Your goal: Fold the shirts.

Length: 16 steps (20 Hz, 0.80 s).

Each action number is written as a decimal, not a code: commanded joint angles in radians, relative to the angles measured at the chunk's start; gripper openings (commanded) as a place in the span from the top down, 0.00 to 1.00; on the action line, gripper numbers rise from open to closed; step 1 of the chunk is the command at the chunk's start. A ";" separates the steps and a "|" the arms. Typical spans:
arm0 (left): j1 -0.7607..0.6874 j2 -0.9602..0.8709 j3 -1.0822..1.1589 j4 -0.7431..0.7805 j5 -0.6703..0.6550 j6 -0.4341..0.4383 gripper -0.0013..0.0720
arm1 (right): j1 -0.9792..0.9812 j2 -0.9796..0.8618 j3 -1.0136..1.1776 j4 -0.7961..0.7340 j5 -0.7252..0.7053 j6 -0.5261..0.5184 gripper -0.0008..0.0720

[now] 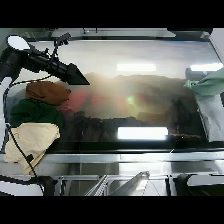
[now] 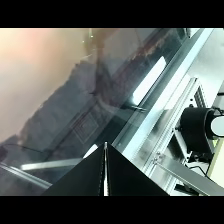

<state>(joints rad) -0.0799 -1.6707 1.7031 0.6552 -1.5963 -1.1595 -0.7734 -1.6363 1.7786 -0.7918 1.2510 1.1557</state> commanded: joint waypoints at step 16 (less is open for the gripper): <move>0.000 -0.001 0.001 0.000 -0.001 0.004 0.96 | -0.104 0.161 -0.388 -0.520 0.309 0.547 0.96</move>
<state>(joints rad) -0.0799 -1.6707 1.7031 0.6544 -1.5970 -1.1587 -0.8764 -1.5272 1.5261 -1.2392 1.6173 1.5993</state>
